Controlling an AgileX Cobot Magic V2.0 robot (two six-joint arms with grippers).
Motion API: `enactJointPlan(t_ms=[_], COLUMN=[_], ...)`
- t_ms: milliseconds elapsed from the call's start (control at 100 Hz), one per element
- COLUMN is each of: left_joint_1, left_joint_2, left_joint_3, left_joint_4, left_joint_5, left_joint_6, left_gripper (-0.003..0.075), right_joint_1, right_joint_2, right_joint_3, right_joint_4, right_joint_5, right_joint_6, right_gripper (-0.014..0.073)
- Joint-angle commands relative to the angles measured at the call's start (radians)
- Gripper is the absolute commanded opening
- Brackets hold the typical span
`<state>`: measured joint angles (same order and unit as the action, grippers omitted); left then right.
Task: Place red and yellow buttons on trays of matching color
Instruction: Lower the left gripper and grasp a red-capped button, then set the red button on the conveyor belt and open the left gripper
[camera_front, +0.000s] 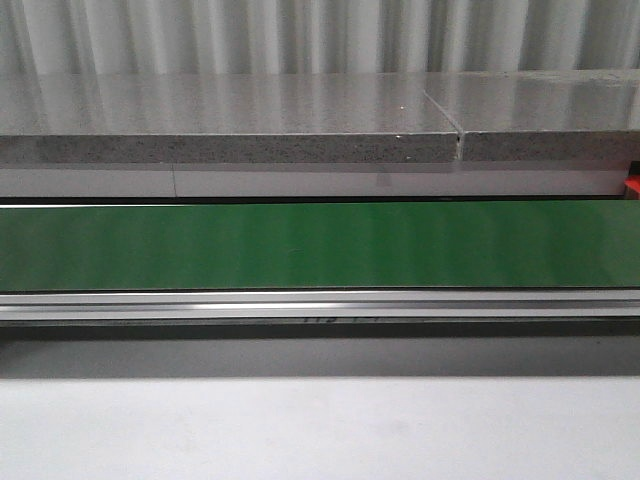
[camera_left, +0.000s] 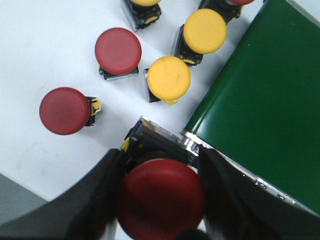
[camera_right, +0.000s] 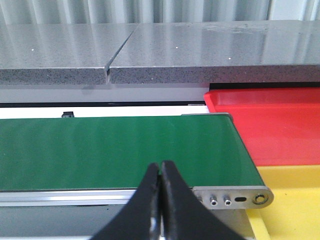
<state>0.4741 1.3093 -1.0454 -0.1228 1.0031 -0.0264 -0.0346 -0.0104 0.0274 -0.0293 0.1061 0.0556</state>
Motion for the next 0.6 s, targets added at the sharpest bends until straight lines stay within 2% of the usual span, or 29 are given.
enactJointPlan(t_ms=[0, 230, 590], left_joint_1=[-0.028, -0.143, -0.283], left_joint_2=[-0.021, 0.004, 0.184], left_joint_3=[-0.063, -0.115, -0.221], left_joint_4=[-0.017, -0.018, -0.018], left_joint_5=[0.000, 0.002, 0.027], left_joint_6=[0.013, 0.013, 0.013], left_gripper=[0.0154, 0.0154, 0.0154], right_joint_1=[-0.002, -0.002, -0.002], right_joint_2=[-0.011, -0.011, -0.011], right_joint_3=[-0.014, -0.014, -0.014], right_joint_4=[-0.014, -0.014, -0.014], right_joint_5=[-0.074, -0.074, -0.074], right_joint_6=[-0.010, -0.010, -0.010], right_gripper=[-0.0067, -0.0067, -0.0067])
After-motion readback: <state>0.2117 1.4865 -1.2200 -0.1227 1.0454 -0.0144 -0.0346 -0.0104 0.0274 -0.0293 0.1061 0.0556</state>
